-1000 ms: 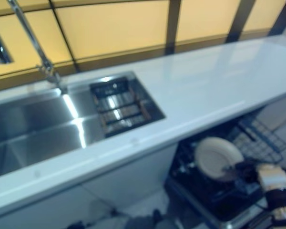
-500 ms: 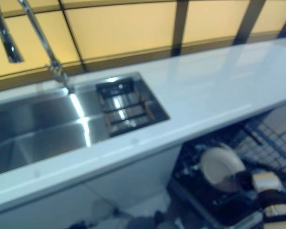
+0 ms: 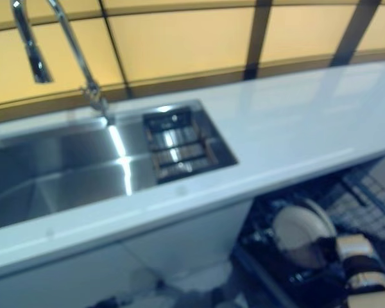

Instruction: Take plates into dishwasher

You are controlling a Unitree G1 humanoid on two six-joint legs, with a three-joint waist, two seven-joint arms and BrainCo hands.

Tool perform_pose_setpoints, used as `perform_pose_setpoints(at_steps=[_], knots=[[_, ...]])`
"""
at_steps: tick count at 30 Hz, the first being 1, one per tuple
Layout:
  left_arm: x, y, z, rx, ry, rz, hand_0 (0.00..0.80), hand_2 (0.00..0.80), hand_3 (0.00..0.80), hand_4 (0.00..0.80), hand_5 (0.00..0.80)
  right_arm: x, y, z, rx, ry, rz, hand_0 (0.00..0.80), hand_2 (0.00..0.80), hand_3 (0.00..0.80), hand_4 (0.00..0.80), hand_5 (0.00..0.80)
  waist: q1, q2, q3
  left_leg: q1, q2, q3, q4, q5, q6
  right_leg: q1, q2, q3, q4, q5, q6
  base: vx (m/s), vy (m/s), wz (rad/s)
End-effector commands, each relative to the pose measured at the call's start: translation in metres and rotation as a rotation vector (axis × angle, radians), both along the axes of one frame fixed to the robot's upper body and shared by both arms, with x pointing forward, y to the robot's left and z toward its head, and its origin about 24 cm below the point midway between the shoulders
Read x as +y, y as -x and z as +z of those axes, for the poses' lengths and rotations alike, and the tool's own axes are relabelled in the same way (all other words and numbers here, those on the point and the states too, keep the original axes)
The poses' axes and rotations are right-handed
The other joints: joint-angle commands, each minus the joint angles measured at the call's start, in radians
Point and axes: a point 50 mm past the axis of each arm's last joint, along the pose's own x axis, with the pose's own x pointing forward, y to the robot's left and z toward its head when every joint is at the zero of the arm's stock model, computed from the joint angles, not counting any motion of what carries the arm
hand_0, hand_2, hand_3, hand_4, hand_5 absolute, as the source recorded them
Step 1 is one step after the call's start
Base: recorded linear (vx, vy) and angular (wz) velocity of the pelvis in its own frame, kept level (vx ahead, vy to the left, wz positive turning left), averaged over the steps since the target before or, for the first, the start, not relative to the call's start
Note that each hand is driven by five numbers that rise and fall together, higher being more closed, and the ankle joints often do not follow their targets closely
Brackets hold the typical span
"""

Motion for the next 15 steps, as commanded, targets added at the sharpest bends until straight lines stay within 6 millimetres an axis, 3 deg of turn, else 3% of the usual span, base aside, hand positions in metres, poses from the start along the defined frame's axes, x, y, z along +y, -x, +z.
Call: perform_pose_setpoints(at_steps=[1,5,6,7,15], knots=[[0.007,-0.027,0.009,-0.056,-0.027,-0.057,0.000,0.000,0.000,0.000,0.000,0.040,-0.039,-0.003,-0.080,-0.120,0.105,0.800,0.800,0.800,0.800,0.800,0.032,-0.043,0.037,0.017,-0.045,-0.057,0.003,-0.036,0.040,0.023,-0.018,0.000,0.003,-0.044,0.062,0.000,0.000,0.00],[0.007,-0.028,0.009,-0.055,-0.030,-0.061,0.000,0.000,0.000,0.000,0.000,0.040,-0.042,-0.001,-0.079,-0.114,0.130,0.800,0.800,0.800,0.800,0.800,0.037,-0.041,0.039,0.015,-0.044,-0.061,0.003,-0.033,0.038,0.026,-0.021,-0.003,0.003,-0.045,0.063,0.000,0.000,0.00],[0.007,-0.028,0.009,-0.055,-0.031,-0.061,0.000,0.000,0.000,0.000,0.000,0.040,-0.043,0.001,-0.084,-0.108,0.127,0.637,0.637,0.637,0.637,0.637,0.037,-0.041,0.039,0.014,-0.044,-0.061,0.003,-0.033,0.038,0.026,-0.021,-0.003,0.003,-0.045,0.062,0.000,0.000,0.00],[0.007,-0.028,0.009,-0.054,-0.031,-0.060,0.000,0.000,0.000,0.000,0.000,0.039,-0.043,0.002,-0.091,-0.097,0.119,0.000,0.000,0.000,0.000,0.000,0.037,-0.041,0.040,0.014,-0.045,-0.063,0.003,-0.033,0.038,0.026,-0.021,-0.004,0.003,-0.045,0.062,0.000,0.000,0.00],[0.009,-0.030,0.011,-0.067,-0.031,-0.062,0.000,0.000,0.000,0.000,0.000,0.030,-0.049,0.020,-0.116,-0.051,0.110,0.000,0.000,0.000,0.000,0.000,0.032,-0.046,0.055,0.011,-0.045,-0.060,0.003,-0.030,0.038,0.022,-0.022,-0.002,0.003,-0.040,0.063,-0.008,0.005,0.04]])
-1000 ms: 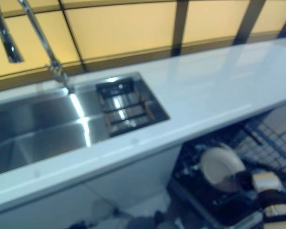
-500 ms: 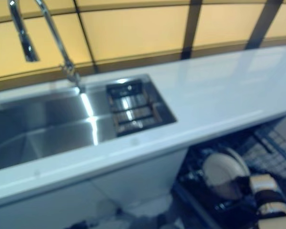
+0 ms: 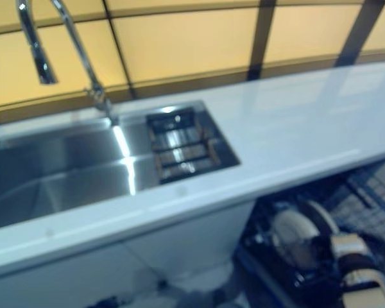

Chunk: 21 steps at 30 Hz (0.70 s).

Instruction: Take plates into dishwasher

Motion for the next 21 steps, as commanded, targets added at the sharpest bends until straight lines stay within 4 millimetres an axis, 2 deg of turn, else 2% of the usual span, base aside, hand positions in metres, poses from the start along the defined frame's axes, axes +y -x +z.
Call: perform_pose_setpoints(at_steps=[1,8,14,16,21], knots=[[0.012,-0.025,0.010,-0.055,-0.035,-0.036,0.000,0.000,0.000,0.000,0.000,0.014,-0.035,0.023,-0.086,-0.001,0.049,0.000,0.000,0.000,0.000,0.000,0.027,-0.064,0.056,0.025,-0.043,-0.043,0.003,-0.032,0.038,0.024,-0.018,0.009,0.003,-0.037,0.067,0.000,0.000,0.00],[0.015,-0.025,0.012,-0.064,-0.035,-0.030,0.000,0.000,0.000,0.000,0.000,-0.006,-0.031,0.044,-0.086,0.021,0.064,0.000,0.000,0.000,0.000,0.000,0.017,-0.075,0.060,0.024,-0.039,-0.035,0.003,-0.030,0.035,0.021,-0.014,0.017,0.003,-0.034,0.068,0.000,0.000,0.00],[0.020,-0.028,0.015,-0.071,-0.046,-0.016,0.000,0.000,0.000,0.000,0.000,-0.034,-0.021,0.075,-0.122,0.020,0.052,0.000,0.000,0.000,0.000,0.000,-0.002,-0.097,0.060,0.028,-0.034,-0.021,0.003,-0.028,0.033,0.019,-0.008,0.026,0.003,-0.029,0.069,0.000,0.000,0.00],[0.023,-0.028,0.016,-0.072,-0.053,-0.007,0.000,0.000,0.000,0.000,0.000,-0.049,-0.012,0.089,-0.142,0.015,0.031,0.000,0.000,0.000,0.000,0.000,-0.013,-0.110,0.056,0.030,-0.033,-0.014,0.003,-0.030,0.033,0.017,-0.004,0.037,0.003,-0.027,0.070,0.000,0.000,0.00],[0.026,-0.024,0.016,-0.068,-0.062,0.004,0.000,0.000,0.000,0.000,0.000,-0.070,0.007,0.101,-0.127,0.000,0.020,0.000,0.000,0.000,0.000,0.000,-0.029,-0.122,0.044,0.033,-0.032,-0.002,0.003,-0.032,0.036,0.016,0.001,0.052,0.003,-0.025,0.072,-0.001,0.011,-0.06]])
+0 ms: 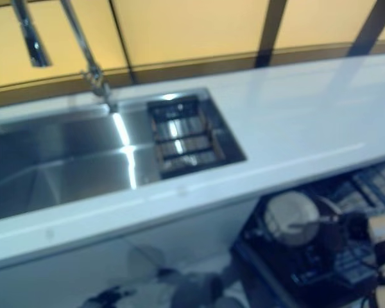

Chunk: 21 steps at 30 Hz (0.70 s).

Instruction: Take plates into dishwasher

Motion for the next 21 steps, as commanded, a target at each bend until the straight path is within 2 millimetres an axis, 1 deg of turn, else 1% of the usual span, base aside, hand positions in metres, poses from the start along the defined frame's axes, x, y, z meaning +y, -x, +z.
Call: perform_pose_setpoints(at_steps=[1,5,6,7,8,9,10,11,13,14,15,16,18,20,21], knots=[[0.027,-0.007,0.010,-0.024,-0.068,0.025,0.000,0.000,0.000,0.000,0.000,-0.017,0.012,0.014,0.005,-0.006,0.007,0.000,0.000,0.000,0.000,0.000,-0.017,-0.075,-0.028,0.037,-0.029,-0.008,0.003,-0.031,0.039,0.024,0.000,0.048,0.003,-0.023,0.072,0.000,0.012,-0.09],[0.030,-0.004,0.010,-0.024,-0.078,0.040,0.000,0.000,0.000,0.000,0.000,-0.030,0.031,0.013,-0.005,-0.019,-0.037,0.000,0.000,0.000,0.000,0.000,-0.034,-0.082,-0.039,0.043,-0.025,0.009,0.003,-0.035,0.042,0.021,0.004,0.058,0.003,-0.018,0.076,-0.005,0.005,-0.17],[0.031,-0.002,0.009,-0.022,-0.083,0.049,0.000,0.000,0.000,0.000,0.000,-0.035,0.038,0.013,-0.019,-0.022,-0.073,0.000,0.000,0.000,0.000,0.000,-0.042,-0.084,-0.044,0.047,-0.024,0.018,0.003,-0.036,0.042,0.021,0.007,0.060,0.003,-0.018,0.076,-0.004,0.009,-0.14],[0.031,-0.002,0.009,-0.022,-0.083,0.048,0.000,0.000,0.000,0.000,0.000,-0.035,0.038,0.013,-0.019,-0.022,-0.074,0.000,0.000,0.000,0.000,0.000,-0.040,-0.084,-0.044,0.047,-0.023,0.019,0.003,-0.037,0.042,0.021,0.007,0.061,0.003,-0.018,0.076,-0.011,0.024,-0.08],[0.034,-0.001,0.009,-0.020,-0.092,0.073,0.000,0.000,0.000,0.000,0.000,-0.045,0.049,0.016,-0.047,-0.010,-0.133,0.000,0.000,0.000,0.000,0.000,-0.052,-0.086,-0.054,0.055,-0.027,0.029,0.003,-0.040,0.045,0.023,0.014,0.068,0.003,-0.019,0.074,-0.013,0.036,-0.09],[0.036,0.000,0.009,-0.024,-0.093,0.092,0.000,0.000,0.000,0.000,0.000,-0.049,0.053,0.017,-0.063,-0.010,-0.166,0.000,0.000,0.000,0.000,0.000,-0.056,-0.088,-0.060,0.058,-0.033,0.025,0.008,-0.044,0.049,0.022,0.016,0.078,0.003,-0.017,0.072,-0.011,0.059,-0.17],[0.037,0.000,0.010,-0.033,-0.091,0.116,0.000,0.000,0.000,0.000,0.000,-0.054,0.057,0.020,-0.069,0.008,-0.179,0.000,0.000,0.000,0.000,0.000,-0.056,-0.092,-0.058,0.062,-0.039,0.012,0.033,-0.063,0.054,0.028,0.015,0.090,0.006,-0.017,0.070,-0.013,0.053,-0.29],[0.037,0.000,0.010,-0.044,-0.086,0.142,0.000,0.000,0.000,0.000,0.000,-0.057,0.059,0.022,-0.077,0.014,-0.182,0.000,0.000,0.000,0.000,0.000,-0.051,-0.099,-0.056,0.055,-0.046,-0.016,0.071,-0.084,0.060,0.026,0.012,0.105,0.017,-0.016,0.067,-0.030,0.045,-0.32],[0.037,-0.002,0.010,-0.071,-0.083,0.176,0.000,0.000,0.000,0.000,0.000,-0.058,0.058,0.026,-0.107,0.003,-0.178,0.000,0.000,0.000,0.000,0.000,-0.031,-0.115,-0.044,0.028,-0.068,-0.101,0.137,-0.121,0.081,0.015,0.007,0.142,0.052,-0.015,0.064,-0.084,0.014,-0.56],[0.037,-0.006,0.011,-0.083,-0.090,0.180,0.000,0.000,0.000,0.000,0.000,-0.057,0.057,0.026,-0.124,-0.008,-0.177,0.000,0.000,0.000,0.000,0.000,-0.026,-0.123,-0.038,0.011,-0.081,-0.130,0.151,-0.127,0.093,-0.002,0.004,0.161,0.069,-0.011,0.065,-0.131,-0.002,-1.01],[0.036,-0.011,0.013,-0.098,-0.096,0.177,0.000,0.000,0.000,0.000,0.000,-0.056,0.056,0.026,-0.140,-0.017,-0.185,0.000,0.000,0.000,0.000,0.000,-0.027,-0.127,-0.028,0.004,-0.088,-0.134,0.158,-0.134,0.105,-0.019,0.003,0.170,0.084,-0.006,0.069,-0.161,0.016,-1.11],[0.036,-0.017,0.015,-0.116,-0.099,0.169,0.000,0.000,0.000,0.000,0.000,-0.056,0.056,0.025,-0.160,-0.023,-0.202,0.000,0.000,0.000,0.000,0.000,-0.033,-0.127,-0.017,0.003,-0.091,-0.127,0.156,-0.134,0.113,-0.042,-0.002,0.173,0.103,0.002,0.076,-0.179,0.049,-0.91],[0.037,-0.028,0.020,-0.141,-0.107,0.135,0.000,0.000,0.000,0.000,0.000,-0.055,0.060,0.018,-0.187,-0.041,-0.252,0.000,0.000,0.000,0.000,0.000,-0.045,-0.131,0.005,0.001,-0.105,-0.125,0.173,-0.153,0.126,-0.097,-0.028,0.164,0.123,0.036,0.100,-0.203,0.060,-0.36],[0.040,-0.030,0.021,-0.143,-0.119,0.112,0.000,0.000,0.000,0.000,0.000,-0.058,0.067,0.013,-0.210,-0.049,-0.304,0.000,0.000,0.000,0.000,0.000,-0.050,-0.133,0.025,-0.004,-0.117,-0.112,0.200,-0.174,0.129,-0.124,-0.055,0.129,0.112,0.070,0.118,-0.164,0.073,-0.27],[0.041,-0.027,0.020,-0.135,-0.125,0.115,0.000,0.000,0.000,0.000,0.000,-0.058,0.070,0.008,-0.221,-0.052,-0.334,0.000,0.000,0.000,0.000,0.000,-0.049,-0.133,0.033,-0.002,-0.124,-0.104,0.201,-0.178,0.128,-0.132,-0.069,0.100,0.096,0.092,0.128,-0.103,0.086,-0.34]])
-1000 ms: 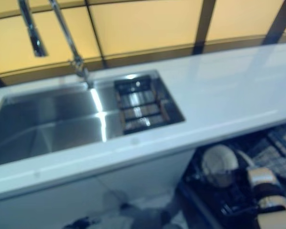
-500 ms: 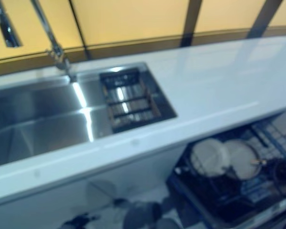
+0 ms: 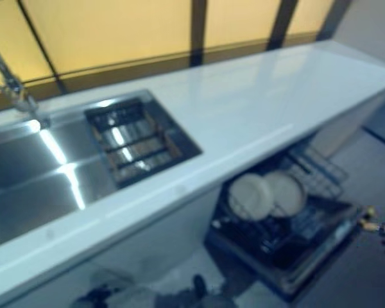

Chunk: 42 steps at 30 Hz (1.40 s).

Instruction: Take plates into dishwasher

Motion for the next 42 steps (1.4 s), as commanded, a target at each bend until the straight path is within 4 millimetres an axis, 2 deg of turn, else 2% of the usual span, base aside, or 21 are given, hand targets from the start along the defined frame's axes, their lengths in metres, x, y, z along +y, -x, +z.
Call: perform_pose_setpoints(at_steps=[1,3,4,7,10,14,16,18,21,22,24,25,27,30,32,33,34,36,37,40,42], knots=[[0.017,-0.008,0.009,-0.043,-0.062,0.015,0.000,0.000,0.000,0.000,0.000,-0.004,-0.008,0.006,-0.144,0.023,-0.102,0.000,0.000,0.000,0.000,0.000,0.004,0.000,0.050,-0.049,-0.042,-0.012,0.143,-0.084,0.083,-0.091,-0.055,-0.105,0.056,0.065,0.108,-0.085,0.074,-0.38],[0.021,0.003,0.007,-0.014,-0.070,0.037,0.000,0.000,0.000,0.000,0.000,-0.005,-0.001,-0.003,-0.153,0.010,-0.178,0.000,0.000,0.000,0.000,0.000,0.022,0.014,0.058,-0.031,-0.029,0.016,0.125,-0.076,0.071,-0.090,-0.065,-0.191,0.047,0.075,0.121,-0.109,0.023,-0.41],[0.024,0.007,0.006,-0.003,-0.078,0.044,0.000,0.000,0.000,0.000,0.000,-0.005,0.001,-0.008,-0.152,0.001,-0.203,0.000,0.000,0.000,0.000,0.000,0.028,0.013,0.056,-0.031,-0.028,0.030,0.112,-0.061,0.067,-0.094,-0.077,-0.216,0.056,0.079,0.121,-0.168,-0.024,-0.55],[0.033,0.017,0.007,0.022,-0.093,0.092,0.000,0.000,0.000,0.000,0.000,-0.003,0.008,-0.027,-0.161,0.033,-0.317,0.000,0.000,0.000,0.000,0.000,0.050,0.043,0.057,-0.033,0.007,0.070,0.081,-0.027,0.066,-0.075,-0.111,-0.228,0.152,0.065,0.108,-0.240,-0.074,-0.62],[0.040,0.018,0.009,0.025,-0.107,0.160,0.000,0.000,0.000,0.000,0.000,0.008,0.008,-0.051,-0.183,0.039,-0.443,0.000,0.000,0.000,0.000,0.000,0.094,0.076,0.050,-0.094,0.057,0.087,0.086,0.016,0.066,-0.002,-0.160,-0.236,0.241,0.011,0.077,-0.351,-0.143,-0.41],[0.044,0.013,0.012,0.025,-0.120,0.196,0.000,0.000,0.000,0.000,0.000,0.027,0.004,-0.079,-0.200,-0.049,-0.529,0.000,0.000,0.000,0.000,0.000,0.152,0.082,0.029,-0.186,0.091,0.059,0.130,0.034,0.065,0.101,-0.207,-0.216,0.265,-0.020,0.073,-0.277,-0.239,-0.62],[0.047,0.013,0.013,0.013,-0.127,0.206,0.000,0.000,0.000,0.000,0.000,0.045,-0.001,-0.099,-0.171,-0.105,-0.508,0.000,0.000,0.000,0.000,0.000,0.204,0.068,0.010,-0.237,0.119,0.010,0.150,0.043,0.051,0.161,-0.263,-0.217,0.233,0.001,0.096,-0.265,-0.430,-1.41],[0.051,0.009,0.017,-0.010,-0.135,0.208,0.000,0.000,0.000,0.000,0.000,0.062,-0.005,-0.115,-0.149,-0.176,-0.497,0.000,0.000,0.000,0.000,0.000,0.230,0.058,0.009,-0.256,0.155,-0.021,0.156,0.055,0.031,0.168,-0.285,-0.218,0.209,0.001,0.115,-0.200,-0.500,-0.29],[0.060,-0.005,0.026,-0.061,-0.147,0.212,0.000,0.000,0.000,0.000,0.000,0.082,-0.012,-0.129,-0.149,-0.252,-0.470,0.000,0.000,0.000,0.000,0.000,0.248,0.047,0.023,-0.297,0.211,-0.071,0.173,0.078,-0.004,0.171,-0.281,-0.212,0.179,-0.038,0.124,-0.203,-0.580,-0.21],[0.064,-0.021,0.035,-0.107,-0.155,0.205,0.000,0.000,0.000,0.000,0.000,0.093,-0.019,-0.135,-0.156,-0.287,-0.458,0.000,0.000,0.000,0.000,0.000,0.262,0.040,0.046,-0.358,0.251,-0.120,0.199,0.101,-0.031,0.176,-0.261,-0.191,0.163,-0.098,0.124,-0.283,-0.719,-0.14],[0.071,-0.049,0.053,-0.186,-0.180,0.186,0.000,0.000,0.000,0.000,0.000,0.109,-0.029,-0.141,-0.168,-0.350,-0.446,0.000,0.000,0.000,0.000,0.000,0.280,0.043,0.090,-0.469,0.304,-0.193,0.252,0.152,-0.063,0.174,-0.222,-0.171,0.196,-0.201,0.130,-0.329,-0.800,0.07],[0.070,-0.058,0.057,-0.217,-0.178,0.182,0.000,0.000,0.000,0.000,0.000,0.112,-0.034,-0.141,-0.169,-0.358,-0.455,0.000,0.000,0.000,0.000,0.000,0.291,0.050,0.106,-0.513,0.321,-0.216,0.261,0.194,-0.080,0.187,-0.195,-0.183,0.210,-0.269,0.130,-0.233,-0.593,0.29],[0.058,-0.066,0.055,-0.257,-0.125,0.209,0.000,0.000,0.000,0.000,0.000,0.113,-0.032,-0.143,-0.130,-0.329,-0.448,0.000,0.000,0.000,0.000,0.000,0.293,0.077,0.130,-0.545,0.336,-0.226,0.255,0.243,-0.097,0.174,-0.139,-0.224,0.277,-0.352,0.093,-0.165,-0.436,0.67],[0.035,-0.053,0.036,-0.243,-0.052,0.232,0.000,0.000,0.000,0.000,0.000,0.110,-0.022,-0.145,-0.078,-0.316,-0.482,0.000,0.000,0.000,0.000,0.000,0.290,0.123,0.152,-0.494,0.364,-0.171,0.092,0.323,-0.106,0.189,-0.090,-0.260,0.300,-0.395,0.045,-0.053,-0.271,0.86],[0.025,-0.040,0.026,-0.217,-0.027,0.257,0.000,0.000,0.000,0.000,0.000,0.108,-0.012,-0.149,-0.028,-0.303,-0.484,0.000,0.000,0.000,0.000,0.000,0.291,0.131,0.153,-0.461,0.350,-0.111,0.022,0.345,-0.103,0.208,-0.073,-0.292,0.268,-0.379,0.029,-0.107,-0.294,0.81],[0.021,-0.035,0.022,-0.205,-0.015,0.259,0.000,0.000,0.000,0.000,0.000,0.108,-0.005,-0.152,-0.009,-0.294,-0.500,0.000,0.000,0.000,0.000,0.000,0.285,0.131,0.152,-0.451,0.330,-0.075,0.045,0.340,-0.098,0.220,-0.067,-0.319,0.241,-0.364,0.022,-0.223,-0.335,0.87],[0.018,-0.032,0.019,-0.197,0.001,0.268,0.000,0.000,0.000,0.000,0.000,0.107,0.000,-0.155,0.008,-0.286,-0.514,0.000,0.000,0.000,0.000,0.000,0.277,0.125,0.149,-0.434,0.307,-0.042,0.083,0.316,-0.090,0.221,-0.070,-0.347,0.212,-0.343,0.015,-0.290,-0.341,0.83],[0.012,-0.025,0.014,-0.179,0.021,0.256,0.000,0.000,0.000,0.000,0.000,0.105,0.012,-0.159,0.028,-0.269,-0.558,0.000,0.000,0.000,0.000,0.000,0.257,0.104,0.140,-0.396,0.258,0.020,0.217,0.202,-0.059,0.210,-0.089,-0.402,0.164,-0.284,0.000,-0.283,-0.290,0.98],[0.011,-0.024,0.013,-0.176,0.024,0.256,0.000,0.000,0.000,0.000,0.000,0.104,0.015,-0.160,0.030,-0.268,-0.564,0.000,0.000,0.000,0.000,0.000,0.253,0.100,0.138,-0.393,0.251,0.029,0.244,0.179,-0.053,0.207,-0.093,-0.410,0.158,-0.276,-0.002,-0.228,-0.244,1.15],[-0.001,-0.018,0.005,-0.114,0.041,0.219,0.000,0.000,0.000,0.000,0.000,0.099,0.037,-0.165,0.002,-0.268,-0.650,0.000,0.000,0.000,0.000,0.000,0.199,0.077,0.101,-0.268,0.156,0.168,0.453,0.005,-0.004,0.158,-0.105,-0.495,0.125,-0.223,-0.028,-0.229,-0.190,0.60],[-0.007,-0.011,0.000,-0.057,0.051,0.197,0.000,0.000,0.000,0.000,0.000,0.102,0.044,-0.170,-0.018,-0.289,-0.678,0.000,0.000,0.000,0.000,0.000,0.164,0.092,0.074,-0.185,0.132,0.191,0.473,0.004,-0.011,0.115,-0.083,-0.518,0.142,-0.218,-0.044,-0.190,-0.034,0.43]])
